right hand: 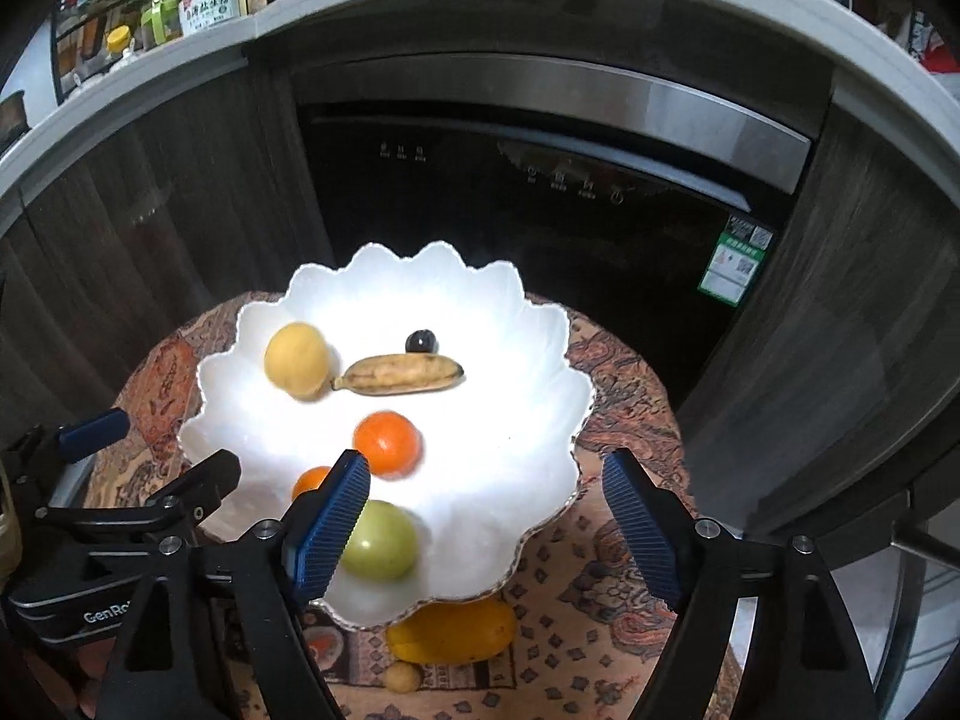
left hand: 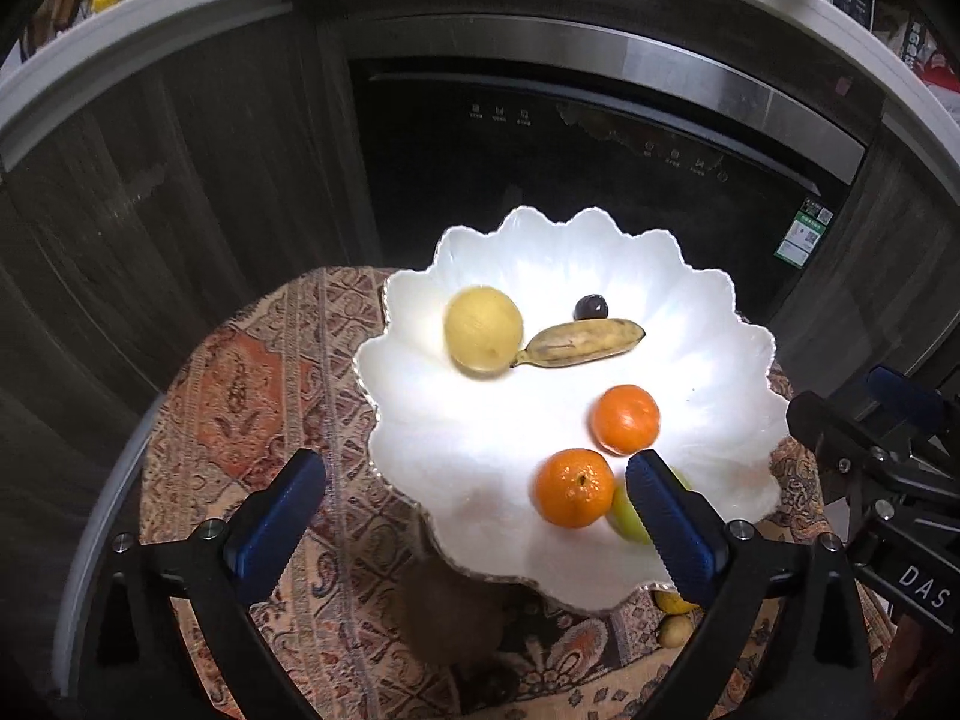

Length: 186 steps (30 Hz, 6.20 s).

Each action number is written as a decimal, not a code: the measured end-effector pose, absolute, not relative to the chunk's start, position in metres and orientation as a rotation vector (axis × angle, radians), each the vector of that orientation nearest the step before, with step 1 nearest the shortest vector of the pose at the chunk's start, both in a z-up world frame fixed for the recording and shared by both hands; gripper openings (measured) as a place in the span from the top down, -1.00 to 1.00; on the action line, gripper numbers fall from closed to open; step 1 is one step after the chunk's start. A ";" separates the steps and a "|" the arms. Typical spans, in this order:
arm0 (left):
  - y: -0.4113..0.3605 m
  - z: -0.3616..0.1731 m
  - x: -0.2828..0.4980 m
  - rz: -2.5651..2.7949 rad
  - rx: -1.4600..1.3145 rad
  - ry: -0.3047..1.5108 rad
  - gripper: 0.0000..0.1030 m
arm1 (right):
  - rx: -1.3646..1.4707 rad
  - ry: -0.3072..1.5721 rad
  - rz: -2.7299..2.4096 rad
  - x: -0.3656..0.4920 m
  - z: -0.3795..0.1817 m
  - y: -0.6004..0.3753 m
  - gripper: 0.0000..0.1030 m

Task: Organize fruits
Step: 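Lower pomelo and apple into the white bowl and open both tools, then withdraw both tools and move them toward the dark plum and small round fruit, then grasp the dark plum with the left tool while the right tool grasps the small round fruit, then carry plum and small fruit over the bowl and open both tools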

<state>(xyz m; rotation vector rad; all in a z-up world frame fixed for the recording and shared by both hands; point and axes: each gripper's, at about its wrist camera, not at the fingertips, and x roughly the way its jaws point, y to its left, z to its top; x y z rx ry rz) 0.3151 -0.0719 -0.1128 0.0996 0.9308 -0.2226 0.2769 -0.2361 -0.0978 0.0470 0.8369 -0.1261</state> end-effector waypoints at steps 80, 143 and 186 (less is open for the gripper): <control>-0.043 -0.233 0.220 -0.201 0.068 0.949 -0.21 | 0.047 0.856 -0.098 0.185 -0.210 -0.211 -0.32; -0.044 -0.125 0.209 -0.197 0.029 0.782 0.47 | 0.131 0.710 -0.019 0.175 -0.127 -0.214 0.53; -0.082 -0.139 0.337 -0.221 0.088 0.858 -0.25 | 0.118 0.810 -0.093 0.296 -0.136 -0.248 0.11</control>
